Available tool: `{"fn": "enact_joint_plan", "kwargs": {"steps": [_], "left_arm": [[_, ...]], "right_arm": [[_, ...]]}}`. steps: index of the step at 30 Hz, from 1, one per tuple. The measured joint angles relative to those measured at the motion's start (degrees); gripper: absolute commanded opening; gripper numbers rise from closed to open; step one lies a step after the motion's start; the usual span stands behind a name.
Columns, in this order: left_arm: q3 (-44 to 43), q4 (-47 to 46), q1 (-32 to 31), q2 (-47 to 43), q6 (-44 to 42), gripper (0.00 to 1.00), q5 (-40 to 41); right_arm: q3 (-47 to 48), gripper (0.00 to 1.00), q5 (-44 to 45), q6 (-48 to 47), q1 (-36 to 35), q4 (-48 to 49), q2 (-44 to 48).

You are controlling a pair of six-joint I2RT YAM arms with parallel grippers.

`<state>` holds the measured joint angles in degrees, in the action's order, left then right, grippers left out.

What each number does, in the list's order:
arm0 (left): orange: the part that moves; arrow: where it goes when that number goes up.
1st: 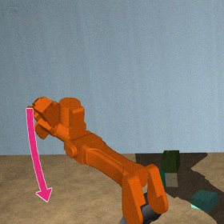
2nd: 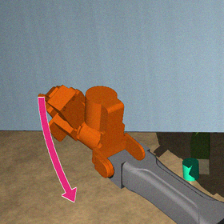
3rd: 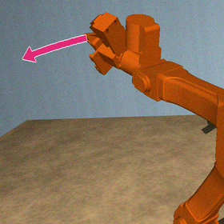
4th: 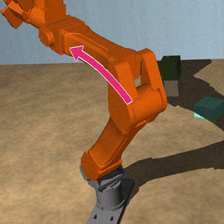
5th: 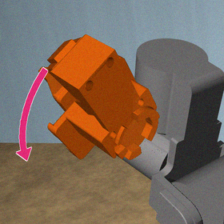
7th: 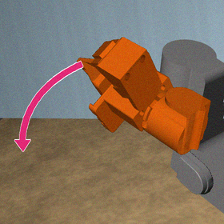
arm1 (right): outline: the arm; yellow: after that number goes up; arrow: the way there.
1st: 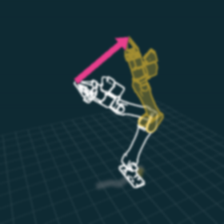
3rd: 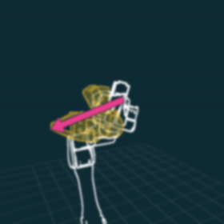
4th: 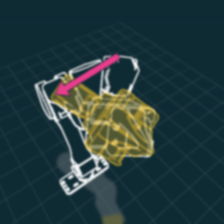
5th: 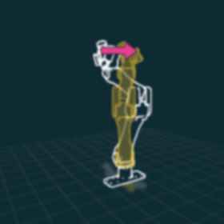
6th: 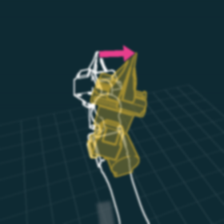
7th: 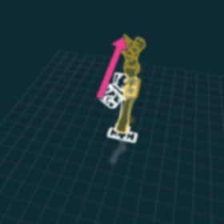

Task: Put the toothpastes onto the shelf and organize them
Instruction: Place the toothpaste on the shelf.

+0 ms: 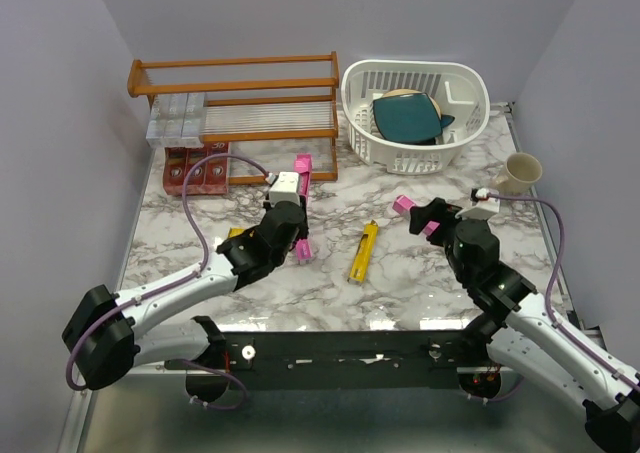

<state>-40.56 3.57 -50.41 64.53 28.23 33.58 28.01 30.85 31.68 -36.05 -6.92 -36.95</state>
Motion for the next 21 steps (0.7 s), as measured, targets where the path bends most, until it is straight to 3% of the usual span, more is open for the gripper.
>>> {"fn": "enact_joint_plan", "kwargs": {"steps": [8, 21], "left_arm": [[-2.12, 0.00, 6.54, 3.96, -0.76, 0.35, -1.11], [-14.12, -0.04, 11.08, 21.79, -1.11, 0.36, -5.22]], "right_arm": [[-1.44, 1.00, 2.27, -0.26, 0.00, 1.05, 0.11], [-4.04, 1.00, 6.03, -0.24, 0.00, 3.08, 0.28]]}}
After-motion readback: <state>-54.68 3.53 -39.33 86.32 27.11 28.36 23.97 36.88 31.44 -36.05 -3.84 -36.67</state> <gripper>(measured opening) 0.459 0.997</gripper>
